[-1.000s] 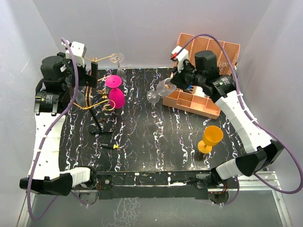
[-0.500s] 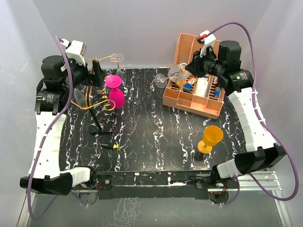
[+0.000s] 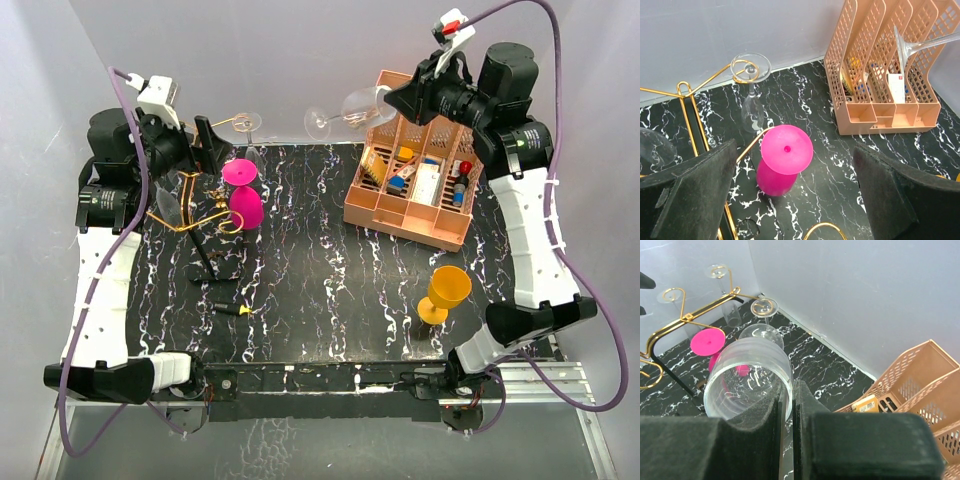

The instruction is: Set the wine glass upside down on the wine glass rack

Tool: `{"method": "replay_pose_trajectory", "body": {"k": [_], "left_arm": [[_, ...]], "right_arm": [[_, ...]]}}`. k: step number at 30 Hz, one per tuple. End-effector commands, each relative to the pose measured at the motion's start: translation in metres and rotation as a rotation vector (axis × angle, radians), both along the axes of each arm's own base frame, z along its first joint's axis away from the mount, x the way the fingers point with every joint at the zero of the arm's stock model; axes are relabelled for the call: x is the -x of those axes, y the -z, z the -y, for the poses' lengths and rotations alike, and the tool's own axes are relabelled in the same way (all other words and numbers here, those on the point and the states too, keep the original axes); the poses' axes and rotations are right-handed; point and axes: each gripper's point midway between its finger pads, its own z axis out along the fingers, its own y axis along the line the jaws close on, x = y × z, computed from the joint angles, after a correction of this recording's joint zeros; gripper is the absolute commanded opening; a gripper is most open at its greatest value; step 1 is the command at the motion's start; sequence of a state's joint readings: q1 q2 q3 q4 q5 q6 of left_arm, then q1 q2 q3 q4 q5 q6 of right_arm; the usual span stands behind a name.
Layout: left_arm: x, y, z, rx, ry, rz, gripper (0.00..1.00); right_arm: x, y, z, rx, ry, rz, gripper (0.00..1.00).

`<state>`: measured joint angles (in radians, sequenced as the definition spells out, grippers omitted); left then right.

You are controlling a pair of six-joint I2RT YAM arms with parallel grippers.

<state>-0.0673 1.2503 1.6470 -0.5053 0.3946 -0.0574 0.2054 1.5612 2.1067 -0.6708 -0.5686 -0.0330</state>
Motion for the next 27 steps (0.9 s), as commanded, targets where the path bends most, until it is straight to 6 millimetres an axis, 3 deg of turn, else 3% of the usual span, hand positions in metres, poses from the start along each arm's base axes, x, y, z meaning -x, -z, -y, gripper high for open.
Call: {"method": "replay_pose_trajectory", "body": {"k": [1, 16, 23, 27], "left_arm": [[0.002, -0.027, 0.004, 0.049, 0.014, 0.079, 0.97], [0.002, -0.049, 0.036, 0.309, 0.127, 0.035, 0.96], [-0.001, -0.046, 0.046, 0.396, 0.138, -0.027, 0.94], [-0.008, -0.031, 0.052, 0.419, 0.142, -0.083, 0.94]], "right_arm": [[0.012, -0.055, -0.005, -0.072, -0.040, 0.147, 0.08], [0.002, -0.038, -0.025, -0.172, -0.129, 0.089, 0.08], [0.005, -0.031, -0.042, -0.188, -0.159, 0.055, 0.08], [0.007, -0.024, -0.050, -0.187, -0.186, 0.031, 0.08]]}}
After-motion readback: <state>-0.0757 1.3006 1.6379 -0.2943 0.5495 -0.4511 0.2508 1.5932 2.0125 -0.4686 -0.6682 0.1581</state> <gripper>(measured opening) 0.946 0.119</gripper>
